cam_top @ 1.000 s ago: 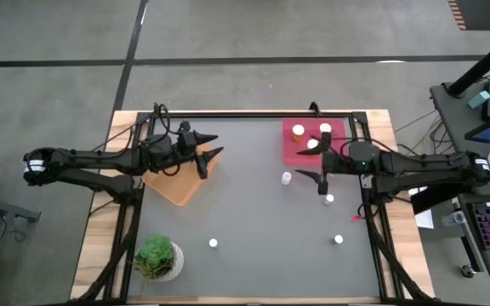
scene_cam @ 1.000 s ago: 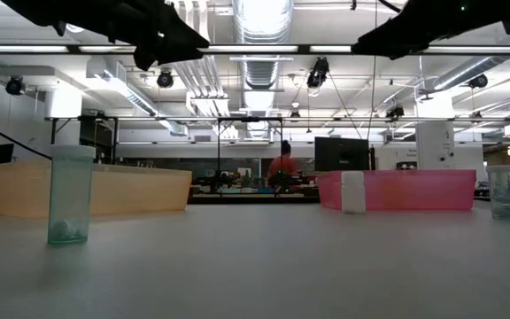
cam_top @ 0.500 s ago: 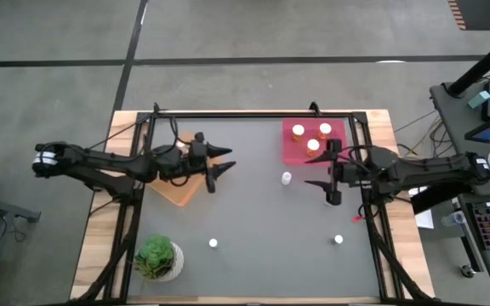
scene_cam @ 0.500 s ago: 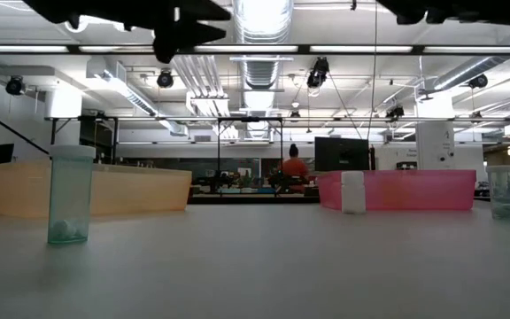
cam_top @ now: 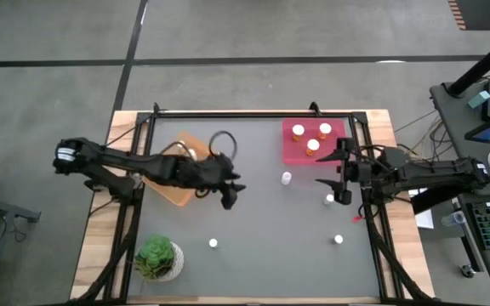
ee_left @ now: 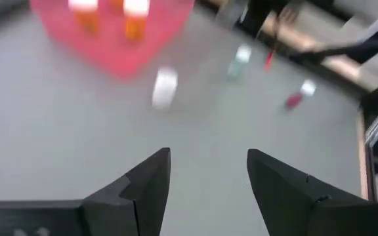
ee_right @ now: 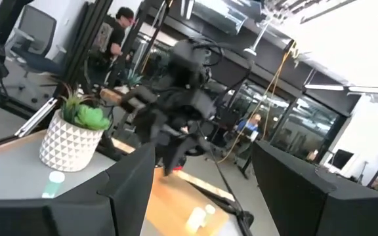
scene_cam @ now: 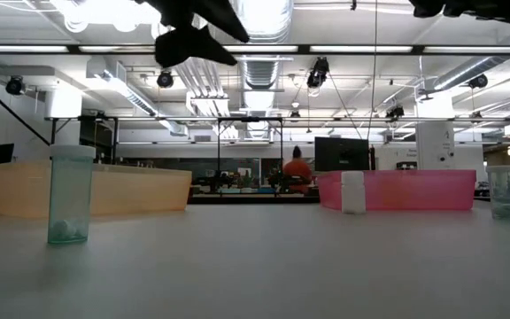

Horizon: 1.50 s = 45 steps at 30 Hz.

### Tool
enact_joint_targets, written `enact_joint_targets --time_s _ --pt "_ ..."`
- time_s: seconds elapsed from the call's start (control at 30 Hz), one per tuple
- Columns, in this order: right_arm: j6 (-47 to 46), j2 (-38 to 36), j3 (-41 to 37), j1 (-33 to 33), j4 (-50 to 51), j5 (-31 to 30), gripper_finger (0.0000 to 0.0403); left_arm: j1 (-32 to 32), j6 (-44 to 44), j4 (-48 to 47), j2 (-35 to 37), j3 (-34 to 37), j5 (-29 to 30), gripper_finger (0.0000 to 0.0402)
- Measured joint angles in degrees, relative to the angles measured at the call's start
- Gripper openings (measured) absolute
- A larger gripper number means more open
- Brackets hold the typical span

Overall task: Pick and place medicine bottles into bin by pill shape (circle, oval)
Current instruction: Put the blue tablet bottle into the orange bin

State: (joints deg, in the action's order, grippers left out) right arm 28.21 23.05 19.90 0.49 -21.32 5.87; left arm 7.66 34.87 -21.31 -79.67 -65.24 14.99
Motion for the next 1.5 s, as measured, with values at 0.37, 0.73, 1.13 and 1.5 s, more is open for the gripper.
enact_joint_targets --time_s 0.37,0.73,1.13,1.5 --pt "3.0 -2.4 -0.1 0.0 0.1 -1.6 0.0247 13.5 14.9 -33.1 -13.8 -18.9 -10.7 0.0187" --pt "1.4 -2.3 -0.1 0.0 1.1 -1.6 0.0247 22.7 8.2 -38.4 -21.6 -19.7 -7.6 0.0187" --pt "-1.1 -2.3 -0.2 0.0 2.8 -1.5 0.0247 23.0 6.4 -38.7 -23.1 -17.9 -7.2 0.0216" --pt "-1.6 -2.3 -0.2 0.0 3.1 -1.5 0.0247 23.9 3.1 -36.5 -24.2 -17.0 -7.1 0.0305"
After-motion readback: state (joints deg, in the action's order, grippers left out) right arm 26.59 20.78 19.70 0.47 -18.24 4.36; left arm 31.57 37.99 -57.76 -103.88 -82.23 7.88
